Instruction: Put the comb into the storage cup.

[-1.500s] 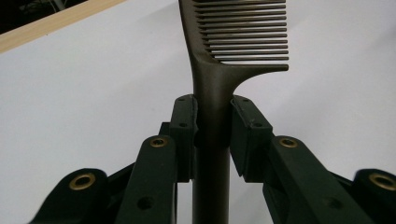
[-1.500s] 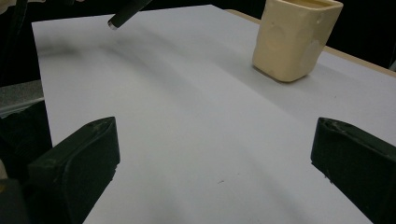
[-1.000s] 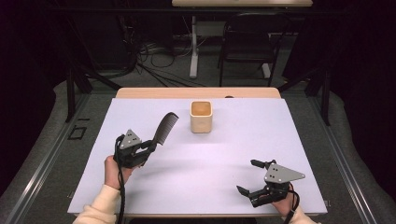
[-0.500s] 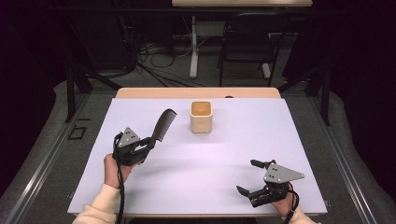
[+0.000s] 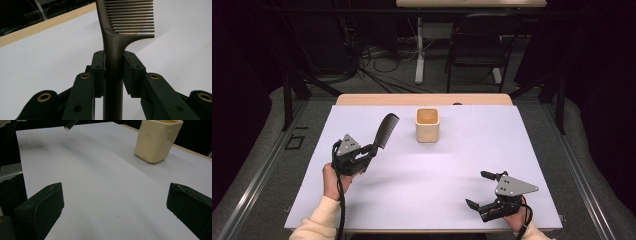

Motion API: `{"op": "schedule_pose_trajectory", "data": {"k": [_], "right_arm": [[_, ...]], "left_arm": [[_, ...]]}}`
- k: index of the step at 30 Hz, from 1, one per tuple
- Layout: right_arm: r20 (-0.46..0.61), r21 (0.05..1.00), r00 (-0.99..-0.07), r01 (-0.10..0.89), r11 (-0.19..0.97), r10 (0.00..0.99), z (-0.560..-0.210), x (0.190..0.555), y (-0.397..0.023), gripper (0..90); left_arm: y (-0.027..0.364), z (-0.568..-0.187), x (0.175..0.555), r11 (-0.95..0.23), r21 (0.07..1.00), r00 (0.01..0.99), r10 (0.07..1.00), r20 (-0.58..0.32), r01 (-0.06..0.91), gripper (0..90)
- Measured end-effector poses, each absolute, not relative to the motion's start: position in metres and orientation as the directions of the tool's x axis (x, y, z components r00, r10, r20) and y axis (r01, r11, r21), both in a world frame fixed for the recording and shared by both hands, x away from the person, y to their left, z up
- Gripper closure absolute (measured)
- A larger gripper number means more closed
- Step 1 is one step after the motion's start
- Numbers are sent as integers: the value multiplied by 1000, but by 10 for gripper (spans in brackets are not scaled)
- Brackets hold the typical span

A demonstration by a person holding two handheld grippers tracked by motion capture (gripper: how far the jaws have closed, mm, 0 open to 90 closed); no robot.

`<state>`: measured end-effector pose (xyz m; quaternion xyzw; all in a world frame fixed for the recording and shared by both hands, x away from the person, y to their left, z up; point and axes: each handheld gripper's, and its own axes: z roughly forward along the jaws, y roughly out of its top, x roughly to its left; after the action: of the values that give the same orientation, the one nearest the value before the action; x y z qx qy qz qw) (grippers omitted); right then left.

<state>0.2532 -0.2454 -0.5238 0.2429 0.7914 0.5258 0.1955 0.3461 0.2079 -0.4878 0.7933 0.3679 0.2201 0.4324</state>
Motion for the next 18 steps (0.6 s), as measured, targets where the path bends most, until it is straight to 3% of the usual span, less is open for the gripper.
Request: {"op": "schedule_pose_trajectory", "data": {"k": [18], "right_arm": [[-53, 928, -804, 180, 327, 593, -524, 254, -246, 9]], "left_arm": [[198, -484, 359, -340, 856, 636, 772, 17, 389, 720]]}}
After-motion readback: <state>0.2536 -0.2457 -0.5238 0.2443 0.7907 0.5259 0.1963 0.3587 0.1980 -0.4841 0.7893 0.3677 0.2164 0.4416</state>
